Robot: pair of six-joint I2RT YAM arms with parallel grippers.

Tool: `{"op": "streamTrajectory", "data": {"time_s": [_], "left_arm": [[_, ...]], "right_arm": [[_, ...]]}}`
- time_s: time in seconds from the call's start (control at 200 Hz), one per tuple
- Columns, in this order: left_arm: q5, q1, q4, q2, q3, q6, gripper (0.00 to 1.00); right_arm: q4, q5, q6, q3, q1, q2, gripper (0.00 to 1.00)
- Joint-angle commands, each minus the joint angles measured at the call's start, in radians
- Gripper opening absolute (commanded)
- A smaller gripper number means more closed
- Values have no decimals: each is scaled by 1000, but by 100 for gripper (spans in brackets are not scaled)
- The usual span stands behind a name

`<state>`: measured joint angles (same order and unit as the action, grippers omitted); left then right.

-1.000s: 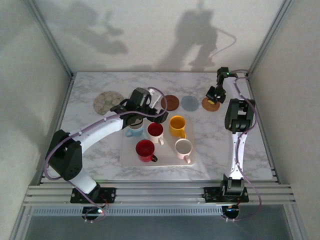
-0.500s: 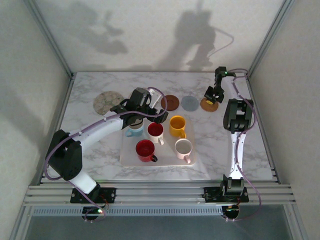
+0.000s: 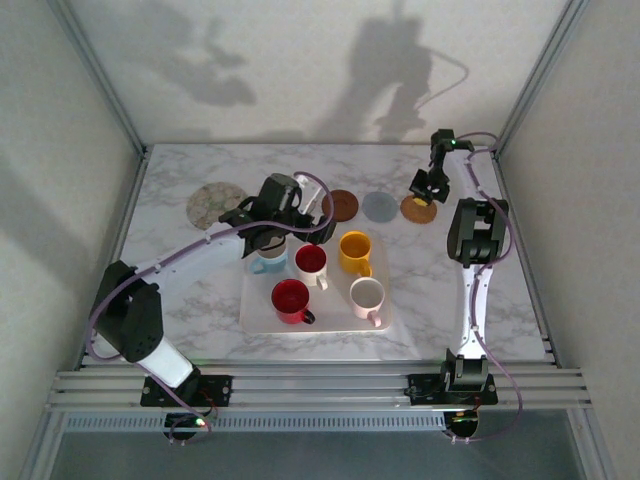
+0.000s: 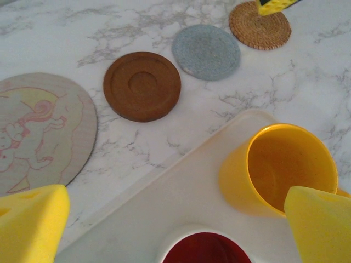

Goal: Place the cup by the coaster

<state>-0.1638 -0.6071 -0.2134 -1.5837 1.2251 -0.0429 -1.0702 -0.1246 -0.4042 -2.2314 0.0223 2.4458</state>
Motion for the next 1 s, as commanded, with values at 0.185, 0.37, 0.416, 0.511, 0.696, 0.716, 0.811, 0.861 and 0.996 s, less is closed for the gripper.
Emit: {"op": "streamTrajectory", "data": {"time_s": [0.185, 0.37, 0.416, 0.511, 0.696, 0.716, 0.811, 0.861, 0.996], "left_arm": [[120, 6, 30, 143, 63, 55, 100], [179, 4, -42, 211, 111, 113, 100], [188, 3, -61, 233, 117, 131, 100], [200, 3, -102, 287, 119, 167, 100], [269, 3, -236, 372, 137, 272, 100], [271, 2, -248, 383, 135, 278, 100], [270, 3, -284, 430, 122, 294, 100], [273, 3, -304, 449, 119, 304, 100], [314, 4, -387, 469, 133, 362, 100]], "right_arm": [[-3, -14, 43, 38, 17, -242, 5], [39, -65, 59, 178, 41, -420, 12], [48, -81, 60, 216, 49, -466, 13], [80, -111, 53, 311, 69, -574, 16], [161, -153, 31, 522, 128, -804, 32], [166, -152, 27, 542, 134, -827, 35], [197, -146, 4, 633, 173, -937, 46], [209, -138, -3, 677, 196, -993, 52], [242, -122, -2, 792, 248, -1139, 65]]}}
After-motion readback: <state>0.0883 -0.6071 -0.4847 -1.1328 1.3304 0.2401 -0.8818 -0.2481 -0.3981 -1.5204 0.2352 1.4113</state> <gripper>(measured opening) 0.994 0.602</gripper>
